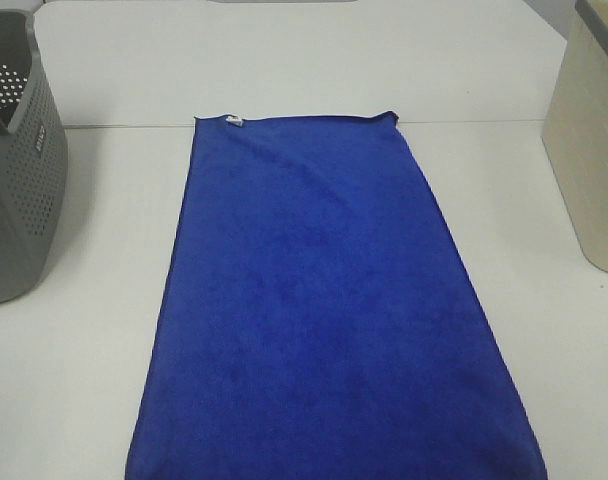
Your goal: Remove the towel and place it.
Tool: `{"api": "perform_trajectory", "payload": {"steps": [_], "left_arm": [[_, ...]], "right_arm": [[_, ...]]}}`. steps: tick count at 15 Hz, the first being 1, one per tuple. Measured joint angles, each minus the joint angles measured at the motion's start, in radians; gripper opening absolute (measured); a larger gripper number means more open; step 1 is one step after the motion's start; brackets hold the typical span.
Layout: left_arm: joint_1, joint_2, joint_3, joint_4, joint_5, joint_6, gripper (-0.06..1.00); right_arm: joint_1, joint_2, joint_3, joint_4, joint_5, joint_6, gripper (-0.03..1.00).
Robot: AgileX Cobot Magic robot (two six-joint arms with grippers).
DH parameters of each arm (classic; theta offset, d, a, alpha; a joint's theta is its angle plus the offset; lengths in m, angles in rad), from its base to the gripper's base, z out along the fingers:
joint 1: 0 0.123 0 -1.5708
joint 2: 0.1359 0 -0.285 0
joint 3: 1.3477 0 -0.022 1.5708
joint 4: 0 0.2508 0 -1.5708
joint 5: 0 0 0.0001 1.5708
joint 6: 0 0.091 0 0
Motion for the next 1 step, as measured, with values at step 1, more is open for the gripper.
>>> {"api": "perform_trajectory", "payload": {"steps": [1], "left_arm": [[0.000, 0.000, 0.000, 0.000, 0.000, 0.000, 0.72]], "right_arm": [[0.000, 0.000, 0.000, 0.000, 0.000, 0.000, 0.79]]}}
